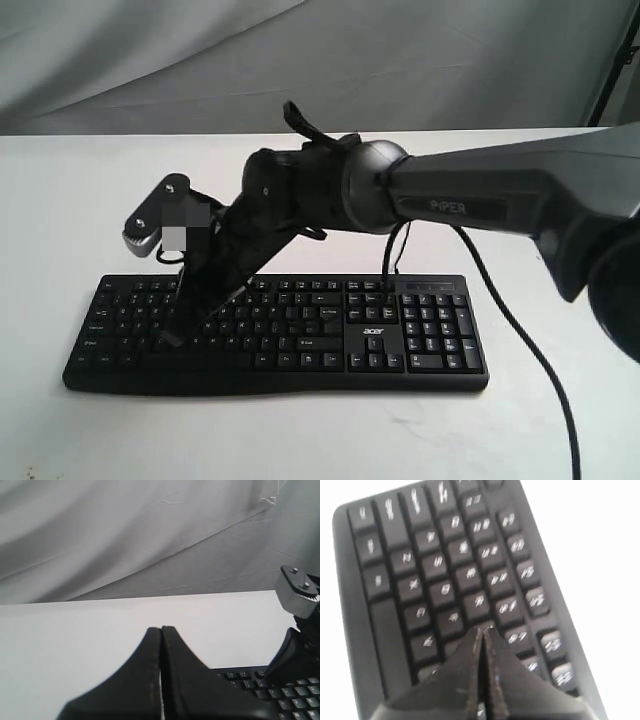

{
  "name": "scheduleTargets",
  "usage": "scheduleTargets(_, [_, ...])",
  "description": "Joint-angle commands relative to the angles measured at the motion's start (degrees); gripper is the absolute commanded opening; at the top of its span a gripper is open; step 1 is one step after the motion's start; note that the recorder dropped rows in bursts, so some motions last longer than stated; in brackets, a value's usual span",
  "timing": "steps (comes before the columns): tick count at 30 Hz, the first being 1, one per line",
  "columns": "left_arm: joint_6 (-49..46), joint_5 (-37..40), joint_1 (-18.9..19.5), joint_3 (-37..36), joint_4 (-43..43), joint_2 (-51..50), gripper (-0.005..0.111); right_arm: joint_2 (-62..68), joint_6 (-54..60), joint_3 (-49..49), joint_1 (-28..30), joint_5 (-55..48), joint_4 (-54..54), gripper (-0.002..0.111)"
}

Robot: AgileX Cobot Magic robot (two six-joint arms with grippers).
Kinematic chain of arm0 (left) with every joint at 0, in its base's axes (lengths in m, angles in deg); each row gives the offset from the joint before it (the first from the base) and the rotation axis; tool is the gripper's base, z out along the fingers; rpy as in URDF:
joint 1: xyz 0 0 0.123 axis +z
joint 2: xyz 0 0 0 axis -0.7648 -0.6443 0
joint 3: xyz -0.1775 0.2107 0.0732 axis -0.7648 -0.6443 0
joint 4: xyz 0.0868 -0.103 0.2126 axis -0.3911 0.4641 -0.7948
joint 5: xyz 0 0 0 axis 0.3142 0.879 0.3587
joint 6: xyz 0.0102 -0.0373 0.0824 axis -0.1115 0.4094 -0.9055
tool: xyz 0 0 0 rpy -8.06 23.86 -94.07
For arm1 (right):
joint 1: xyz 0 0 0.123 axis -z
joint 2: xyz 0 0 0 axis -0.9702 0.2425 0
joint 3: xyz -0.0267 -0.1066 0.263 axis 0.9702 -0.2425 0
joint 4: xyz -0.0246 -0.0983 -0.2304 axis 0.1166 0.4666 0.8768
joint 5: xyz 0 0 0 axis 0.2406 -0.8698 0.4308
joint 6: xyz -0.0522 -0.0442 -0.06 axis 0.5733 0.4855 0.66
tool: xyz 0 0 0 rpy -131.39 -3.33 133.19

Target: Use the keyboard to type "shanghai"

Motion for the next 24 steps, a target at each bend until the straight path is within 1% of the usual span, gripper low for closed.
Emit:
scheduleTargets(1, [0.2,-0.3,-0.4,-0.1,0.0,0.1,0.000,2.8,-0.1,8.6,-1.8,-2.6,1.0,0.000])
scheduleTargets(6, [0.2,-0.3,-0.4,-0.1,0.0,0.1,0.000,11.8,-2.0,24.3,-4.0,-11.3,1.9,0.000])
scheduleTargets(10, [0.2,-0.3,-0.4,-0.1,0.0,0.1,0.000,17.2,-3.4,32.2,-4.7,-16.5,3.3,0.000])
scheduleTargets(13, [0.2,-0.3,-0.4,-0.1,0.0,0.1,0.000,18.0,-3.7,33.8,-4.8,-17.0,3.3,0.000])
scheduleTargets(24, [0.2,-0.3,-0.4,-0.1,0.0,0.1,0.000,18.8,-3.9,33.8,-4.8,-16.0,4.4,0.000])
